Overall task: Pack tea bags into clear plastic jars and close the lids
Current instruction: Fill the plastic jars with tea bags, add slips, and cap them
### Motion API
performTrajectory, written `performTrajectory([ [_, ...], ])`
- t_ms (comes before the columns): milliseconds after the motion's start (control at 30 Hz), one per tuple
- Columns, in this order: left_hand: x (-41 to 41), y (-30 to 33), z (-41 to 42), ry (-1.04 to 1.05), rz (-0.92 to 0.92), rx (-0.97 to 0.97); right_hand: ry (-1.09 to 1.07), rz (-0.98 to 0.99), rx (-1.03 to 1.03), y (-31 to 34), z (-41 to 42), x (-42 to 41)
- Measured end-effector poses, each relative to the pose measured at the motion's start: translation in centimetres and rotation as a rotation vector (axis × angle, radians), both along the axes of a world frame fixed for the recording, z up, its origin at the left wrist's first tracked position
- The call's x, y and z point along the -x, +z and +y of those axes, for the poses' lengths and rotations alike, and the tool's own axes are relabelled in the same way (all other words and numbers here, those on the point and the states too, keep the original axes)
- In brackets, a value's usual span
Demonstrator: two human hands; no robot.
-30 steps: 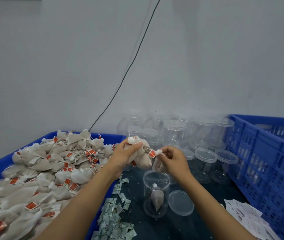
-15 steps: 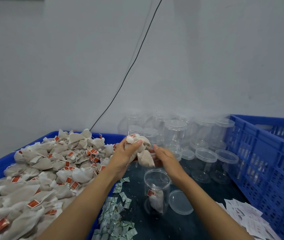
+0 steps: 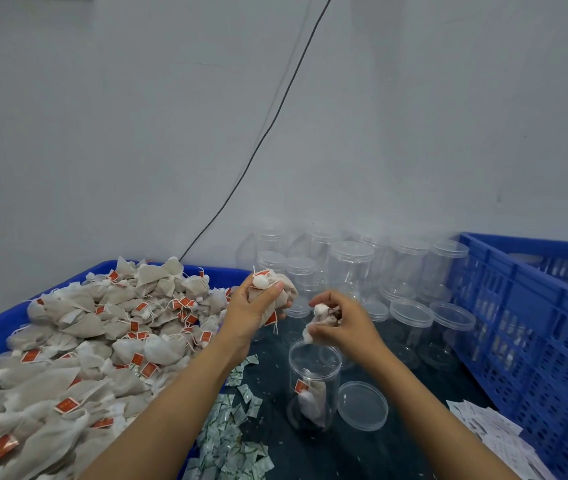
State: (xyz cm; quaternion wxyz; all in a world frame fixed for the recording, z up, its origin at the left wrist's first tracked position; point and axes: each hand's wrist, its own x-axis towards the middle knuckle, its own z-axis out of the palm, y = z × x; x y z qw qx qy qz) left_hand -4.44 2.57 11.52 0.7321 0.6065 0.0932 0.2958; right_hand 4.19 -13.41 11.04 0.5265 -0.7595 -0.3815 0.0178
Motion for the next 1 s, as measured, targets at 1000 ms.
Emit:
performTrajectory([
  [1000,0.5,-0.7,0.0,-0.281,-0.047,0.172,0.157,0.35,-0.226,-0.8,0.1,0.1],
])
